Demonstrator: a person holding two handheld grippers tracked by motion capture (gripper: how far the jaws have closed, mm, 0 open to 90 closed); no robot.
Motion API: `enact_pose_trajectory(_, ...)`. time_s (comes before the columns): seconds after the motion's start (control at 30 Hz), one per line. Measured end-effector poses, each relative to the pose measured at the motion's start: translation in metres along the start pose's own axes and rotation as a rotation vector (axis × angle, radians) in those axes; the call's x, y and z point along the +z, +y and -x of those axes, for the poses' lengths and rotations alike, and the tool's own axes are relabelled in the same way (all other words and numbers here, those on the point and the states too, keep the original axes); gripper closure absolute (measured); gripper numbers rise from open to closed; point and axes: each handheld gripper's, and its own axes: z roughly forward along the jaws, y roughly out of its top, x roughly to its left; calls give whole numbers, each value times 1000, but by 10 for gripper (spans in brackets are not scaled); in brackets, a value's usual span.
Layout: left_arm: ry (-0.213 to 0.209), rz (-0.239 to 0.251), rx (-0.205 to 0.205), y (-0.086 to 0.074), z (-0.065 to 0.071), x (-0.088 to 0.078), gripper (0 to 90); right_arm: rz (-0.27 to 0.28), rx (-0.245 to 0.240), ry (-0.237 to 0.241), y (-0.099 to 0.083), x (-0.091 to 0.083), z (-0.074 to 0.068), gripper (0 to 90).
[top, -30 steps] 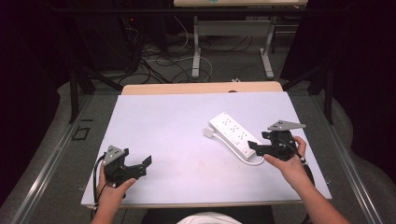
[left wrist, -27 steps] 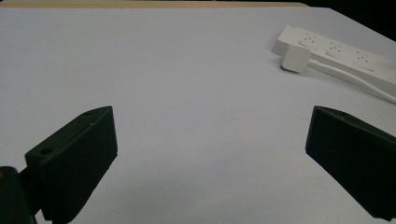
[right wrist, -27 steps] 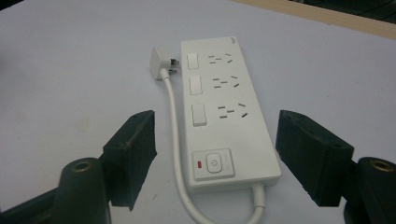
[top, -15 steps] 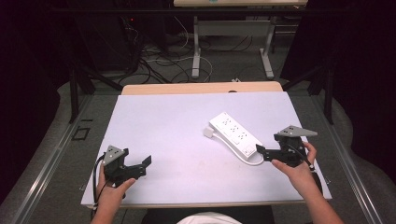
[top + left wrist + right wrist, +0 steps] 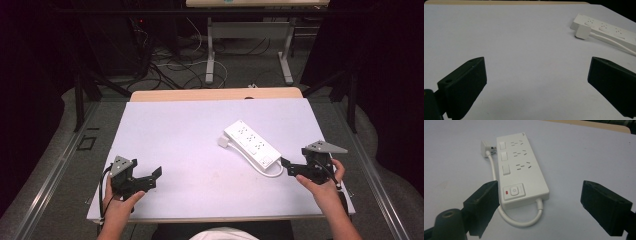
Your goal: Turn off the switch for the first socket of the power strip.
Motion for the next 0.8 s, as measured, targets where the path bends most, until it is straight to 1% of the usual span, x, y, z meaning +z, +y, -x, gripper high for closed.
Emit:
enact_pose_trajectory(0.03,0,0,1,0,0,0,26,-1,-4,-9,-1,0,1,144)
enact_pose_trajectory(0.07,0,0,-1,0,0,0,26,-2,7,-4,-3,0,1,143)
enact_pose_trajectory(0.1,0,0,-2,0,0,0,26,1,9,-16,-4,0,2,141)
enact_pose_trajectory(0.13,0,1,-2,0,0,0,26,1,7,-18,-5,0,3,141)
enact_pose_trajectory(0.23,2,0,-1,0,-1,0,26,7,27,-32,-10,0,5,128)
enact_pose_trajectory(0.27,2,0,-1,0,-1,0,26,4,24,-31,-11,0,6,116)
enact_pose_trajectory(0.3,1,-1,-2,0,0,0,26,8,29,-43,-13,1,6,110)
enact_pose_trajectory(0.33,1,-1,-1,0,0,0,26,2,28,-39,-14,1,6,109)
enact_pose_trajectory(0.4,2,-1,-1,0,0,0,26,4,23,-47,-15,3,7,103)
enact_pose_trajectory(0.43,2,-1,0,0,-1,0,26,-3,35,-48,-16,3,6,100)
enact_pose_trajectory(0.47,3,-2,-1,0,-1,0,26,1,26,-52,-17,3,7,96)
enact_pose_trajectory(0.5,3,-2,-1,0,-1,0,26,8,29,-62,-18,4,8,91)
enact_pose_trajectory(0.53,3,-2,-1,0,-1,0,26,-1,31,-69,-19,4,8,84)
enact_pose_trajectory(0.57,4,-2,-1,0,-1,0,26,23,30,-79,-20,7,9,74)
enact_pose_trajectory(0.6,4,-2,0,0,-1,0,26,-1,35,-72,-21,6,10,60)
enact_pose_trajectory(0.63,4,-2,0,0,-1,0,26,5,41,-82,-22,7,11,47)
enact_pose_trajectory(0.67,4,-2,0,0,-1,0,26,-8,44,-81,-23,7,13,29)
enact_pose_trajectory(0.73,5,-2,0,0,-1,0,26,-7,58,-84,-26,9,14,0)
enact_pose_trajectory(0.8,5,-2,-1,0,-1,0,26,-11,57,-87,-28,10,15,0)
